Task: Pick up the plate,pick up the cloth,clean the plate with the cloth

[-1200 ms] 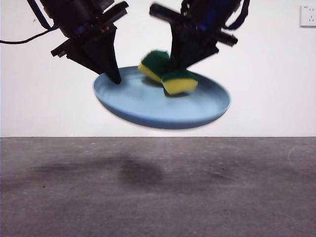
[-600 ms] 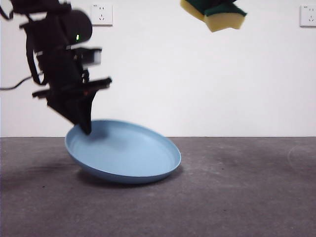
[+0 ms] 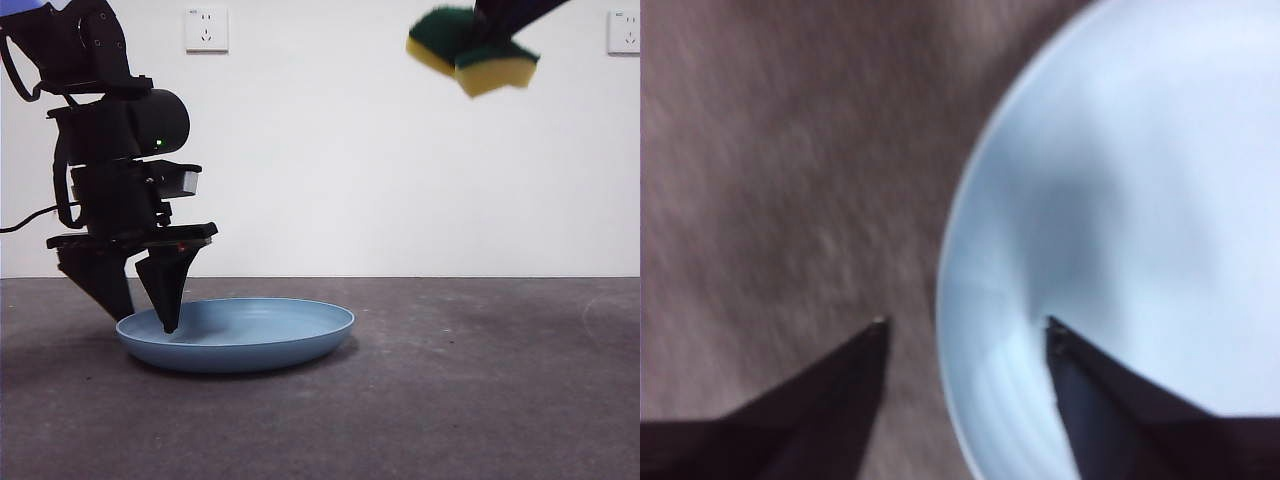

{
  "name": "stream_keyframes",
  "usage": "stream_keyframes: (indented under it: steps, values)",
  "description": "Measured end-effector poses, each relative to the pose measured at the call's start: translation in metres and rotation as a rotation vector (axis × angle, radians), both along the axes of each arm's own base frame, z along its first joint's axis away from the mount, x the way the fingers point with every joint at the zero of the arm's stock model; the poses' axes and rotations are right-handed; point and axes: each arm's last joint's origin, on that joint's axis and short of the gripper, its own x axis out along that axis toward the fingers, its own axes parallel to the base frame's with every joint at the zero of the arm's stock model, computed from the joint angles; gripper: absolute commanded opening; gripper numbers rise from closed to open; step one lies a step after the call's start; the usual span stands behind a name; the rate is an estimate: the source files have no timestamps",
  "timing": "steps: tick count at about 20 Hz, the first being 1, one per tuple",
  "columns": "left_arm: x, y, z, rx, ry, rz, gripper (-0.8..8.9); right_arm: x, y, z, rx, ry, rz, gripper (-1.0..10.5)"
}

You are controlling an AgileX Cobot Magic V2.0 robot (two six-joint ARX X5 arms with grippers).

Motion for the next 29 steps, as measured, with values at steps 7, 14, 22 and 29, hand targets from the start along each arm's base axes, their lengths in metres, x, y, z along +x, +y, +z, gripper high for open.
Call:
stream_keyframes:
  steps: [7,14,22,29]
  values:
    - [-0.043,-0.023,0.080,-0.082,-0.188,-0.089,2.91,0.054,0.016,-0.071,-0.090,0.247,-0.034,-0.2]
    - [-0.095,-0.026,0.151,-0.192,-0.396,-0.164,2.91,0.094,0.018,-0.157,-0.150,0.520,-0.041,2.3]
    - [-0.099,-0.025,0.155,-0.194,-0.405,-0.164,2.85,0.096,0.014,-0.162,-0.127,0.549,-0.041,4.5]
    - [-0.100,-0.024,0.154,-0.157,-0.398,-0.176,1.53,0.078,0.005,-0.117,-0.087,0.466,-0.038,1.8]
